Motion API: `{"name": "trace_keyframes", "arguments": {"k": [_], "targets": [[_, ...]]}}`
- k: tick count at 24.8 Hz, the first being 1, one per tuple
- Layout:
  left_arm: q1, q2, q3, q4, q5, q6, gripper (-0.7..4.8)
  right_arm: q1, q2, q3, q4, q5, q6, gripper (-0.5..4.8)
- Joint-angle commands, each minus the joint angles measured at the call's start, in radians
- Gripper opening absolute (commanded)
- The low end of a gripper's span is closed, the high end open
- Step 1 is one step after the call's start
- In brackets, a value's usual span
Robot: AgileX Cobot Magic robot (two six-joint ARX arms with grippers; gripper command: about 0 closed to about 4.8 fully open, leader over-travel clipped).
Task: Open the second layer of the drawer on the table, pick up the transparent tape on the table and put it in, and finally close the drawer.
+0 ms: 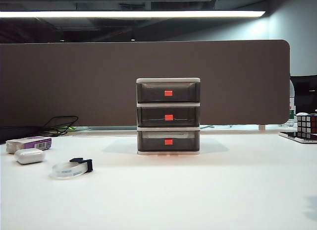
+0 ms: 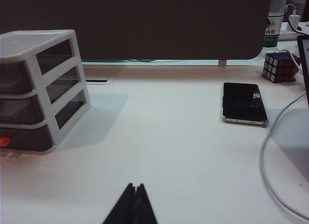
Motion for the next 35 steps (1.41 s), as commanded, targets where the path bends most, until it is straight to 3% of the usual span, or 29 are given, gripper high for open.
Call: {"name": "trace_keyframes", "arguments": {"k": [1, 8, 11, 13, 15, 18, 19, 24, 28, 30, 32, 35], "targets": [[-0.002, 0.000, 0.006, 0.006, 0.003, -0.003, -0.05, 0.001, -0.001, -0.006, 0.014, 0.001, -0.002, -0.05], [-0.002, 0.000, 0.006, 0.005, 0.011, -0.003, -0.05, 0.000, -0.001, -0.006, 0.014, 0.001, -0.002, -0.05], [-0.002, 0.000, 0.006, 0.005, 0.112, -0.062, -0.05, 0.002, -0.001, -0.006, 0.013, -0.011, 0.015, -0.05], [-0.007, 0.000, 0.006, 0.000, 0.286, -0.229, -0.05, 0.002, -0.001, -0.006, 0.012, -0.143, 0.108, -0.05], [-0.018, 0.000, 0.006, -0.011, 0.399, -0.321, -0.05, 0.002, -0.001, -0.006, 0.006, -0.261, 0.166, -0.05], [-0.066, 0.000, 0.006, -0.037, 0.564, -0.363, -0.04, 0.002, -0.001, -0.006, -0.002, -0.474, 0.191, -0.05], [-0.085, 0.000, 0.006, -0.036, 0.576, -0.363, -0.04, 0.002, -0.001, -0.006, -0.001, -0.486, 0.189, -0.05], [-0.207, 0.000, 0.006, -0.012, 0.533, -0.411, -0.02, 0.001, -0.001, -0.006, 0.000, -0.498, 0.203, -0.05], [-0.283, 0.001, 0.006, -0.040, 0.499, -0.414, -0.03, 0.003, -0.001, -0.004, 0.008, -0.536, 0.344, -0.05], [-0.362, 0.002, 0.006, 0.063, 0.443, -0.465, -0.03, 0.039, 0.000, 0.008, 0.012, -0.572, 0.346, -0.05], [-0.433, 0.021, 0.006, 0.071, 0.336, -0.421, -0.03, 0.084, 0.000, 0.036, 0.015, -0.515, 0.340, -0.05], [-0.494, 0.107, 0.006, 0.111, 0.305, -0.422, -0.03, 0.151, 0.005, 0.090, 0.014, -0.412, 0.303, -0.05]]}}
